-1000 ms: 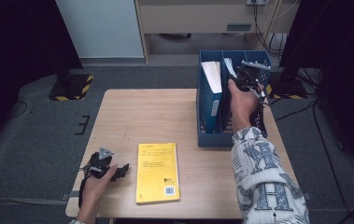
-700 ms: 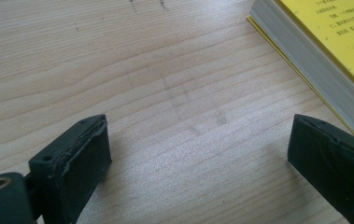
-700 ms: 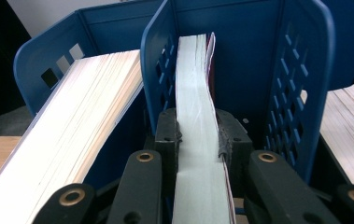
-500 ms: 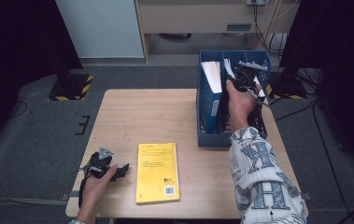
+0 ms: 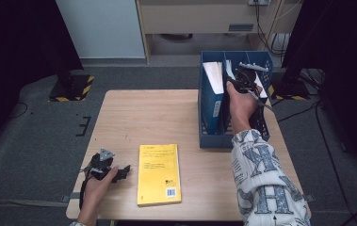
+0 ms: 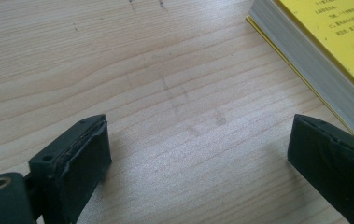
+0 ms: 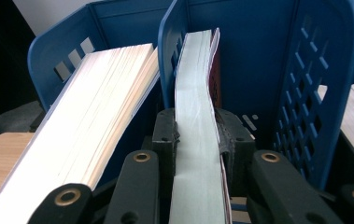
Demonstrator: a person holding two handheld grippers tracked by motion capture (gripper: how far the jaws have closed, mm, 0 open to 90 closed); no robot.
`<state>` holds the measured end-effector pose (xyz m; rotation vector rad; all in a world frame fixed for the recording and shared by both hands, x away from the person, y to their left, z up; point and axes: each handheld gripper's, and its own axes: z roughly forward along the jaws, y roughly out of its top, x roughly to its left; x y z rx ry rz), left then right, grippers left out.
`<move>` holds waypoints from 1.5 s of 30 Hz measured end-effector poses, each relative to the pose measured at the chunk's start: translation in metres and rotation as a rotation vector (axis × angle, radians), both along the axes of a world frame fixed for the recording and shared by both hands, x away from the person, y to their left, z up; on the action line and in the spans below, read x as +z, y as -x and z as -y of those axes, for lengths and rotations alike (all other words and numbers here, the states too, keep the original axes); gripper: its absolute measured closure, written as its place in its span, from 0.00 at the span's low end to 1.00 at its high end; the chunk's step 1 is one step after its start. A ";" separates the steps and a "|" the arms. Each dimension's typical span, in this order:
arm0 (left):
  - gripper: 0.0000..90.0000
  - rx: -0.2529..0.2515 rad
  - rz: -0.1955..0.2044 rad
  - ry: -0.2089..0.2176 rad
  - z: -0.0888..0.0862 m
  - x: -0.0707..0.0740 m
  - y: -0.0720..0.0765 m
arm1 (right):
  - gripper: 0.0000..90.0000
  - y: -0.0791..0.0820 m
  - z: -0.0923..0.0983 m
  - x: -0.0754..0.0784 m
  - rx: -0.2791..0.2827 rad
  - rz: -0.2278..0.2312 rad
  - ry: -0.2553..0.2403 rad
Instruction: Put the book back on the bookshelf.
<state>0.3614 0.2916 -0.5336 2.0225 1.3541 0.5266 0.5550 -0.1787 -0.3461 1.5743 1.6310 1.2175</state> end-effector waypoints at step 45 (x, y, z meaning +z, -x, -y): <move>0.06 -0.001 0.000 -0.002 0.001 0.000 0.000 | 0.57 0.012 0.018 0.015 0.079 0.010 -0.087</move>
